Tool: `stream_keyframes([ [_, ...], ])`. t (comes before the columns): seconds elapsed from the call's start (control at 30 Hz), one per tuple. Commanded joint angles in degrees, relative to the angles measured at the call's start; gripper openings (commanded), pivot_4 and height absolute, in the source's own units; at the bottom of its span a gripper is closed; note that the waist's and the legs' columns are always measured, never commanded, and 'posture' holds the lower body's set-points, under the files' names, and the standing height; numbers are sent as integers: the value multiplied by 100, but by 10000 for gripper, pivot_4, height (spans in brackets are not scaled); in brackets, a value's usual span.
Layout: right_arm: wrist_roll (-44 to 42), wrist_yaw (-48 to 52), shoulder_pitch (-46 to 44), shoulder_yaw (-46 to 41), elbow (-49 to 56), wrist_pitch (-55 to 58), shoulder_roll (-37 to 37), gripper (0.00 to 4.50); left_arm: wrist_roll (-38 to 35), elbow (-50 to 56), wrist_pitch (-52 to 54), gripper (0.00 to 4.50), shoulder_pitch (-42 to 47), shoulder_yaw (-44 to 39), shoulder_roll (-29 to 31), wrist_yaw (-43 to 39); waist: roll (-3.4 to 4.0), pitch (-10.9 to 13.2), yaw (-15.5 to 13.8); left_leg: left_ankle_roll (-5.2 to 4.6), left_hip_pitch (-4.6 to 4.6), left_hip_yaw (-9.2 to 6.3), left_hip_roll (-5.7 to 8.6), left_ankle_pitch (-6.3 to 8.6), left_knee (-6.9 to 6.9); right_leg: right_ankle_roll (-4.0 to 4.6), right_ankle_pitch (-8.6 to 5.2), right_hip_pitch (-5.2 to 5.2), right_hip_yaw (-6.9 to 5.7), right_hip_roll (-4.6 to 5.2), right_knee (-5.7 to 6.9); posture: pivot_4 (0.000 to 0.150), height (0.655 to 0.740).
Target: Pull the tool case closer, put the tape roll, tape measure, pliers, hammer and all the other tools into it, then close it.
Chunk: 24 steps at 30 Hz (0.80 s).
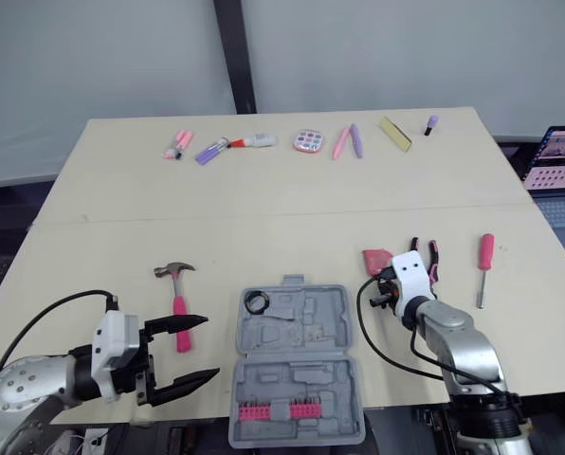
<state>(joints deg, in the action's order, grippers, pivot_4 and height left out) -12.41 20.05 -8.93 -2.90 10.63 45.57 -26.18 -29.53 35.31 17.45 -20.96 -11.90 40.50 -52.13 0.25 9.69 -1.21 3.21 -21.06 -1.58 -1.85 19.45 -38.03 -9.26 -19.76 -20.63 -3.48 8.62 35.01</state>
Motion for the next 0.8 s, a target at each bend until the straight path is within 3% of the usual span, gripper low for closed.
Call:
stream_keyframes([
  [0.03,-75,53,192,-124,251,161,-58,626,-15,132,-80,45000,3,24,22,-33,0,0,2,0,0,0,0,0,0,0,0,0,0,0,0,1500,7400],
  [0.27,-399,289,751,-223,1067,581,-252,626,-35,140,-63,45000,-38,31,40,-106,0,0,-10,-1,-2,0,0,0,1,0,0,0,0,0,-2,1500,7400],
  [0.8,-1449,415,3151,-693,3663,1964,-461,626,-150,-5,-89,45000,-137,99,187,-678,0,0,-19,-5,0,-1,0,3,6,3,-1,0,2,0,-8,1500,7400],
])
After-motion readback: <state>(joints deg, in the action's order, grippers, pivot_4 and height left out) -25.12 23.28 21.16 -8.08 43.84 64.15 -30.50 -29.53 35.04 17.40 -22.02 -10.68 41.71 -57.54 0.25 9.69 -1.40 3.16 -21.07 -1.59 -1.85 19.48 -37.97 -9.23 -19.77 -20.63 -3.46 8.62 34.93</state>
